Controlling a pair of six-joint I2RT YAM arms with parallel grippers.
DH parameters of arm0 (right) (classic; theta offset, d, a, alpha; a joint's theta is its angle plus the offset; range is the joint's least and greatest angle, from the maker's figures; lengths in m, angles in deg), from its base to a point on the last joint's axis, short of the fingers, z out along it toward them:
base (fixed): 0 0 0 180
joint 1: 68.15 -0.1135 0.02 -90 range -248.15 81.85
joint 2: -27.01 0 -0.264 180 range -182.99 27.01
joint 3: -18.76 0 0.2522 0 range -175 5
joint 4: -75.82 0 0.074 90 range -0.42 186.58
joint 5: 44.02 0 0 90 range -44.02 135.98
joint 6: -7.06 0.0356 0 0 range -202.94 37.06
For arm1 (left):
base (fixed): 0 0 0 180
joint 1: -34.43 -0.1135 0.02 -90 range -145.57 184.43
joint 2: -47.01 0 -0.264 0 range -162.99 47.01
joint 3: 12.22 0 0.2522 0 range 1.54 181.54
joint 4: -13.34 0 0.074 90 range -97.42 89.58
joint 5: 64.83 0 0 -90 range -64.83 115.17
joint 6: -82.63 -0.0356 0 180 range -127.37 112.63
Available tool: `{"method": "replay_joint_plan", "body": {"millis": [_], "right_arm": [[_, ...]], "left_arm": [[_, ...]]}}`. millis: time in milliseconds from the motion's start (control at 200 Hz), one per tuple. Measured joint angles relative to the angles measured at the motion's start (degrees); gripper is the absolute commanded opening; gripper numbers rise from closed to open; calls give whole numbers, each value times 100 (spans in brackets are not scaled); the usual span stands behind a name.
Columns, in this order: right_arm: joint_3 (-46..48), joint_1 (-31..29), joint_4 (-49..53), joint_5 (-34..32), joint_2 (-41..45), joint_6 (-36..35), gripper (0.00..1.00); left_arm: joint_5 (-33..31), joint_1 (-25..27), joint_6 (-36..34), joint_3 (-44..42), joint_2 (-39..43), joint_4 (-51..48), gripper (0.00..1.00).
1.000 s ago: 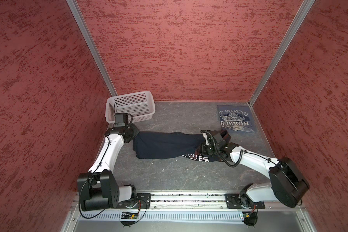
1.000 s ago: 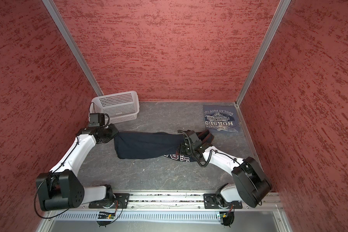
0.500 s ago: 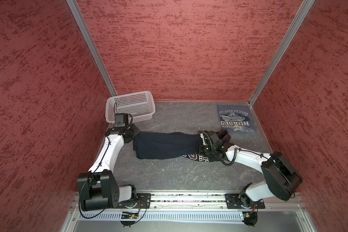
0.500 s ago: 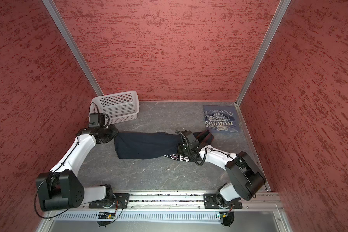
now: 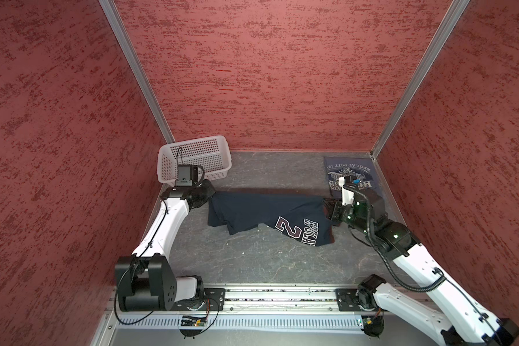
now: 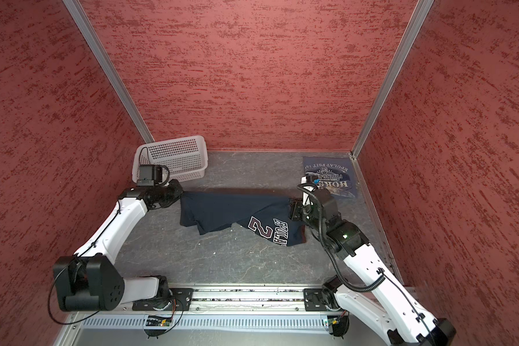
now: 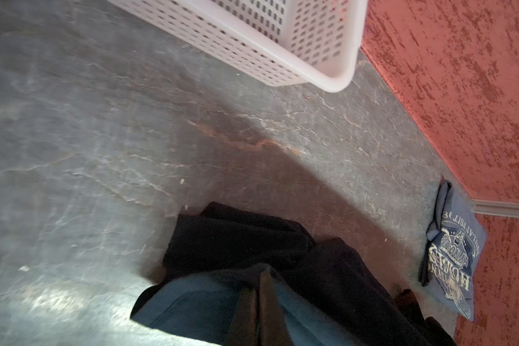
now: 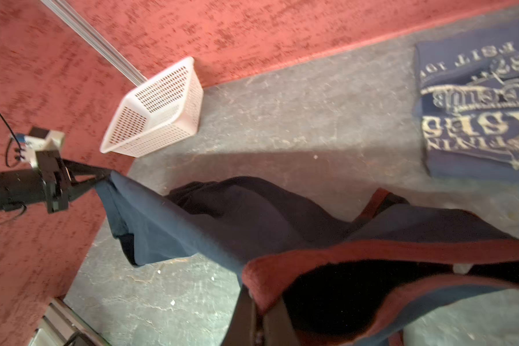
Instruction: Fold and stack the tank tops
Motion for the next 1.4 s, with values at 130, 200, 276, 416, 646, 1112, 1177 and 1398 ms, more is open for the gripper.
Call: {"method": "replay_joint_plan", "body": {"millis": [130, 200, 276, 416, 646, 1112, 1177, 1398], "right_arm": [[109, 20, 155, -66, -107, -26, 0], [118, 22, 199, -98, -140, -31, 0], [118, 22, 192, -101, -157, -31, 0], [120, 24, 111, -68, -249, -24, 0], [131, 26, -46, -31, -461, -28, 0], [275, 28, -125, -46, -420, -28, 0], [275, 28, -122, -63, -417, -31, 0], [275, 28, -74, -234, -393, -35, 0]], "left_arm": [[26, 308, -35, 409, -918, 103, 37], [-79, 400, -76, 542, -1224, 9, 54], [-358, 507, -116, 476, -1152, -140, 66], [-896, 815, 76, -98, 118, -474, 66], [-1003, 1602, 450, -688, 708, -568, 49], [-800, 1897, 780, -1180, -647, 190, 23], [-748, 1895, 791, -1213, -658, 313, 18], [-400, 1814, 763, -1272, -772, 612, 0]]}}
